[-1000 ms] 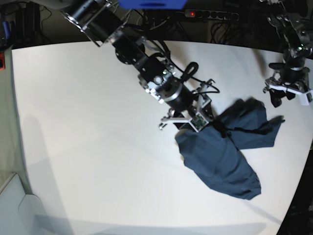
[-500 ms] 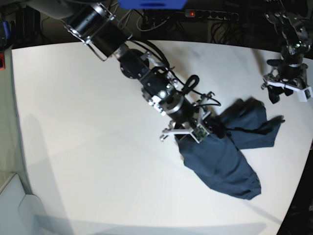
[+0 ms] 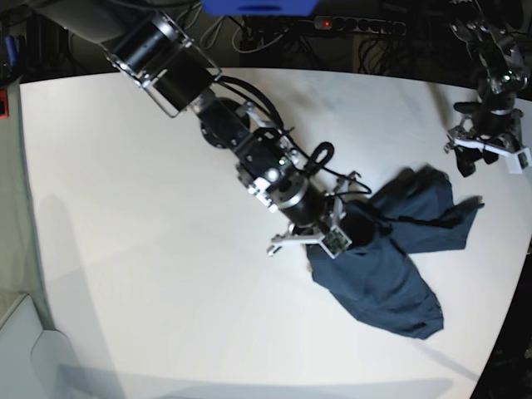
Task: Layout the t-shirt on the table in an organized manner, then fold the t-shirt properly
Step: 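Grasp the navy t-shirt with the right gripper and lift it, then swing the lifted shirt with the right gripper to shake it out, then grasp the shirt with the left gripper beside the right gripper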
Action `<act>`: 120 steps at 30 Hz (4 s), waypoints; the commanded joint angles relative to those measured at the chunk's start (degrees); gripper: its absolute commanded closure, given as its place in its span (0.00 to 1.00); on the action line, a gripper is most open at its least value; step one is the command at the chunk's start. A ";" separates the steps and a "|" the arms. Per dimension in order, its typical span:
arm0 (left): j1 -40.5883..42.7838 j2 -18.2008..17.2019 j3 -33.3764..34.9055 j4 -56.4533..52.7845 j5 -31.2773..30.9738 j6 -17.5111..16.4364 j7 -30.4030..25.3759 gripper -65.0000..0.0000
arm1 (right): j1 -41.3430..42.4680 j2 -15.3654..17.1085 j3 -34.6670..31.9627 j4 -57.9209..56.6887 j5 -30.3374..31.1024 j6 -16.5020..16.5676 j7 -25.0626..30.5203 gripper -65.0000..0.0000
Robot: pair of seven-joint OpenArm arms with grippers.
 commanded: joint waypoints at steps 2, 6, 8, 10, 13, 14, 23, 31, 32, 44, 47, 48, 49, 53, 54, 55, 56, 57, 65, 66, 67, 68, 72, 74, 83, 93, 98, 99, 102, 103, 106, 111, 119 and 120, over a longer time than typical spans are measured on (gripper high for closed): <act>-0.27 -0.78 -0.29 1.10 -0.48 -0.09 -1.18 0.47 | 2.30 0.52 0.40 4.39 -0.01 -0.19 2.10 1.00; -0.18 -0.96 -0.29 1.45 -0.48 -0.09 -1.18 0.47 | 2.91 0.96 6.29 11.07 -0.10 -0.19 1.57 1.00; 0.26 -0.96 -0.29 2.59 -0.48 -0.09 -1.18 0.47 | 4.14 0.96 9.19 14.77 -0.10 -0.19 -0.98 1.00; 0.79 -0.78 -0.29 4.26 -0.48 -0.09 -1.18 0.47 | 5.55 0.96 11.83 18.37 -0.10 -0.01 -2.56 1.00; 2.63 -0.96 -0.29 7.34 -0.48 -0.09 -1.18 0.47 | 8.36 0.96 14.47 23.73 -0.10 -0.01 -3.35 1.00; 2.81 -1.05 -0.29 8.40 -0.48 -0.09 -1.18 0.47 | 9.51 0.96 14.91 25.58 -0.10 -0.01 -3.44 1.00; 4.66 -1.31 -0.29 13.67 -0.48 -0.09 -1.09 0.47 | 16.80 0.70 15.61 33.49 -0.10 -0.01 -5.99 1.00; 4.66 -2.37 -0.29 13.67 -0.48 -0.18 -1.09 0.47 | 23.13 0.87 21.76 34.37 -0.10 -0.01 -6.08 1.00; 4.66 -2.63 -0.29 13.67 -0.57 -0.18 -1.09 0.47 | 24.28 0.96 22.55 34.37 -0.10 -0.01 -6.08 1.00; 4.66 -4.21 -0.11 13.76 -0.57 -0.18 -1.09 0.47 | 33.42 1.31 28.27 42.99 -0.01 -0.01 -10.65 1.00; 4.48 -4.48 -0.29 13.76 -0.57 -0.18 -1.09 0.47 | 33.77 1.31 31.52 45.18 -0.01 0.08 -11.62 1.00; 4.39 -4.48 -0.29 13.76 -0.57 -0.18 -1.09 0.47 | 34.30 1.31 32.23 45.54 -0.01 0.08 -11.53 1.00; 4.30 -4.48 -0.29 13.76 -0.57 -0.18 -1.09 0.47 | 34.83 1.31 32.75 45.62 -0.01 0.08 -11.53 1.00; 4.22 -4.56 -0.29 13.76 -0.57 -0.18 -1.18 0.47 | 37.02 1.40 33.10 45.62 -0.01 0.08 -11.79 1.00; 4.22 -4.56 -0.29 13.76 -0.57 -0.18 -1.18 0.47 | 37.11 1.40 33.10 45.62 -0.01 0.08 -12.67 1.00; 4.22 -4.56 -0.29 13.76 -0.57 -0.18 -1.18 0.47 | 37.11 1.14 33.10 45.62 -0.01 0.08 -13.82 1.00; 4.13 -4.56 -0.29 13.76 -0.57 -0.18 -1.18 0.47 | 36.76 1.05 33.10 45.62 0.17 0.08 -14.87 1.00; 4.13 -4.56 -0.29 13.76 -0.57 -0.18 -1.18 0.47 | 36.50 0.87 32.84 45.45 0.25 0.08 -15.75 1.00; 3.07 -4.48 -0.29 13.76 -0.57 -0.18 -1.18 0.47 | 35.70 -5.97 26.86 43.78 -0.01 0.17 -17.16 0.92; 3.07 -4.48 -0.29 13.76 -0.57 -0.18 -1.18 0.47 | 36.14 -5.97 25.98 43.51 -0.01 0.17 -17.16 0.91; 3.07 -4.48 -0.29 13.76 -0.57 -0.18 -1.18 0.47 | 36.32 -5.97 25.19 42.99 -0.01 0.17 -17.24 0.90; 3.07 -4.39 -0.29 13.76 -0.57 -0.18 -1.18 0.47 | 36.32 -5.97 24.49 42.37 -0.01 0.17 -17.24 0.90; 3.16 -4.39 -0.29 13.76 -0.57 -0.18 -1.18 0.47 | 33.33 -5.97 18.95 38.94 -0.01 0.17 -17.16 0.90; 3.25 -4.30 -0.29 13.76 -0.57 -0.18 -1.18 0.47 | 30.52 -5.97 16.58 35.95 -0.01 0.17 -16.89 0.86; 3.69 -4.04 -0.37 13.76 -0.57 -0.18 -1.18 0.47 | 21.29 -5.97 6.29 18.46 -0.01 0.17 -9.33 0.63; 3.78 -3.95 -0.02 13.76 -0.57 -0.18 -1.18 0.46 | 14.87 -2.20 9.72 17.49 -1.59 0.17 -9.51 0.62; 3.34 -2.37 2.44 13.76 -0.66 -0.18 -1.09 0.46 | 6.34 2.54 15.87 18.11 -1.59 0.17 -9.51 0.62; 3.25 -1.93 3.67 13.85 -0.66 -0.18 -1.09 0.46 | 4.58 3.42 16.84 18.46 -1.50 0.17 -9.42 0.62; 1.40 -0.61 9.56 13.85 -0.57 0.35 -1.01 0.46 | -1.39 4.30 20.18 20.31 -1.50 0.17 -9.24 0.62; 0.96 -0.17 11.49 13.76 -0.48 0.44 -0.74 0.44 | -3.33 4.39 21.50 21.45 -1.50 0.17 -9.42 0.62; -1.32 2.29 18.61 13.32 -0.22 0.44 2.51 0.38 | -10.27 5.44 25.37 26.20 -1.50 0.17 -9.42 0.62; -4.84 7.39 27.05 13.14 -0.04 1.93 6.11 0.36 | -18.27 6.68 28.71 31.21 -1.50 0.17 -9.42 0.62; -5.01 11.44 40.94 12.26 8.31 11.60 6.47 0.36 | -21.97 10.28 31.87 33.49 -1.50 0.17 -9.42 0.62; -5.01 12.14 42.35 11.30 10.59 12.22 6.38 0.36 | -22.05 10.63 32.40 33.49 -1.50 0.17 -9.42 0.62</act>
